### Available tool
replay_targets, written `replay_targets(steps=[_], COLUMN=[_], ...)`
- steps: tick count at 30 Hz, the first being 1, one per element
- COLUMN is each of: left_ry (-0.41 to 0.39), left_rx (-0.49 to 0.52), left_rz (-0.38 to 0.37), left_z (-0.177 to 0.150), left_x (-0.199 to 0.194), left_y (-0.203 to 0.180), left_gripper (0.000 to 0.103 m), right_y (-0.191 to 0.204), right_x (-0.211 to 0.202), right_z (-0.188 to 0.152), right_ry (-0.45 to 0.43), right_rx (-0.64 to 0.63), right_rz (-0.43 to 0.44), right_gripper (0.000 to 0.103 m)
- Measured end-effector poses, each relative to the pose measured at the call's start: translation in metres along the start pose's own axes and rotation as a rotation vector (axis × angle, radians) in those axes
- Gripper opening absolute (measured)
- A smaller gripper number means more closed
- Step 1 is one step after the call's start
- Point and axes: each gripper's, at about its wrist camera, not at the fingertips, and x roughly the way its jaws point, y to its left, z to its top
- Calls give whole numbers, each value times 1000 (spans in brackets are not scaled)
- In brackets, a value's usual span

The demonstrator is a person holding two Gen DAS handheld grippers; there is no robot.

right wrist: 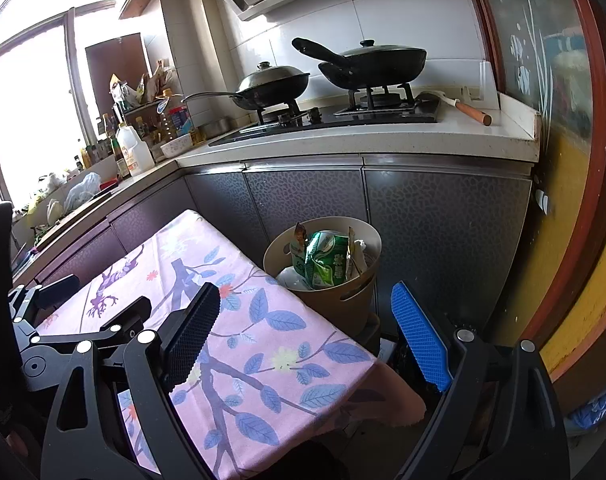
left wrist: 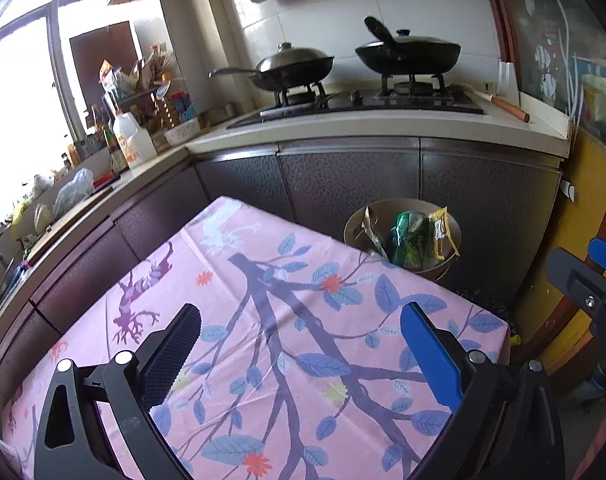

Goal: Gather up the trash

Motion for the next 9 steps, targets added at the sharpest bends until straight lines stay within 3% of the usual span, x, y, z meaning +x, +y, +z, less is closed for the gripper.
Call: replay_targets(steps=[9], left_ry=[15], left_rx=[17], left_rz=[-10], left_z=[1], left_x=[0], left_y=[-4], left_gripper=[99], right_y=[-2], right_x=[-2], right_z=[-1], right_ry=[-1], right_rx=[7], right_rz=[-1], right_gripper=[87])
